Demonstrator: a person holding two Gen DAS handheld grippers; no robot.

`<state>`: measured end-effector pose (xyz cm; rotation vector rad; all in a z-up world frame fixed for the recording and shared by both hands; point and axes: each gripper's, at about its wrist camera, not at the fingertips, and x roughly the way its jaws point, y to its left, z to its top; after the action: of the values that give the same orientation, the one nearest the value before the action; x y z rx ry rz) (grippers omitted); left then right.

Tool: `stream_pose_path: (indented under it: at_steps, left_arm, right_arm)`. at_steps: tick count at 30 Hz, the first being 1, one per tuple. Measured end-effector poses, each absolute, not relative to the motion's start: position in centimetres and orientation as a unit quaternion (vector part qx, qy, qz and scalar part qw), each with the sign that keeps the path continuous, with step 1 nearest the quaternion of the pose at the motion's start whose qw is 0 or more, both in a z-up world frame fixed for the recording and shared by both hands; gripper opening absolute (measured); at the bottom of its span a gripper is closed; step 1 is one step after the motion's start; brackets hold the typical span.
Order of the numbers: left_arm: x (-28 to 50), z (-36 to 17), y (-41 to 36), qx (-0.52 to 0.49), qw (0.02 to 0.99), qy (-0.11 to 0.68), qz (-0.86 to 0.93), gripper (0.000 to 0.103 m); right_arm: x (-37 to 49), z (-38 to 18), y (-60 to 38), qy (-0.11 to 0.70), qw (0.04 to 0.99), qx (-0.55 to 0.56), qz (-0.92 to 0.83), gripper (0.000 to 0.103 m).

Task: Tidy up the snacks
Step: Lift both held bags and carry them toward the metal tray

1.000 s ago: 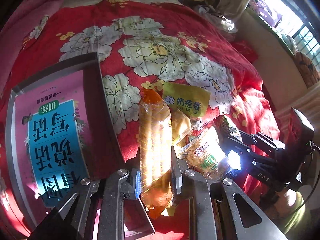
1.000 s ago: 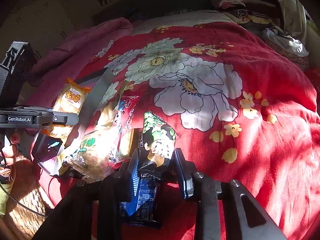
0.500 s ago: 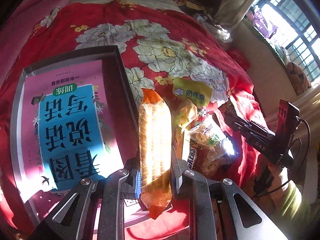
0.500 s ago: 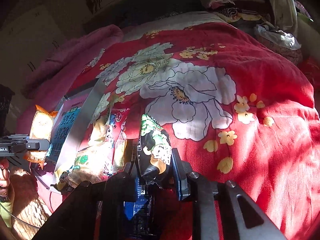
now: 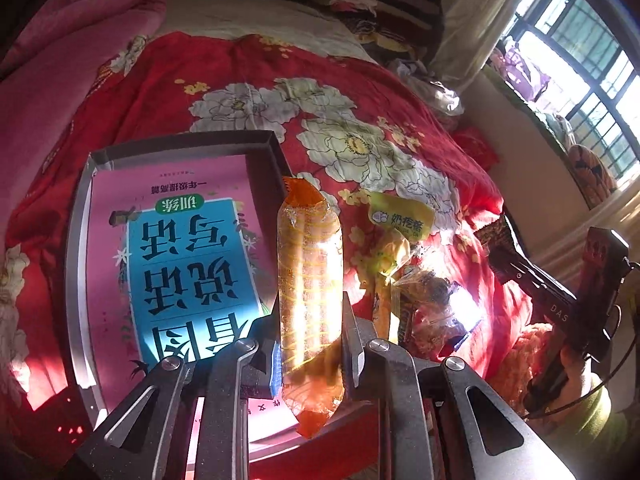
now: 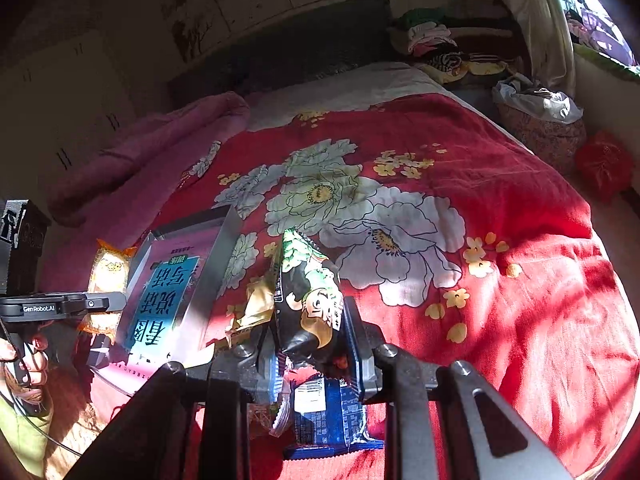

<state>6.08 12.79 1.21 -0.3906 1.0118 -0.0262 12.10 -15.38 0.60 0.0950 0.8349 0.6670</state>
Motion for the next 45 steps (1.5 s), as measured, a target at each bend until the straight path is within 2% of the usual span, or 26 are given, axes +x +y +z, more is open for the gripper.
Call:
stream_pose_path:
  at_steps: [19, 45]
  left_arm:
    - [4.3, 2.8, 13.9, -0.19, 0.866, 0.463, -0.011, 0.022]
    - [1.5, 3.8, 16.3, -0.204, 0.87, 0.45, 0.009, 0.022]
  right_arm:
    - [9.4, 4.9, -11.1, 0.374, 0.851, 0.073, 0.362, 0.026]
    - [6.3, 8.0, -3.4, 0.356, 0.827, 0.035, 0.433, 0.026]
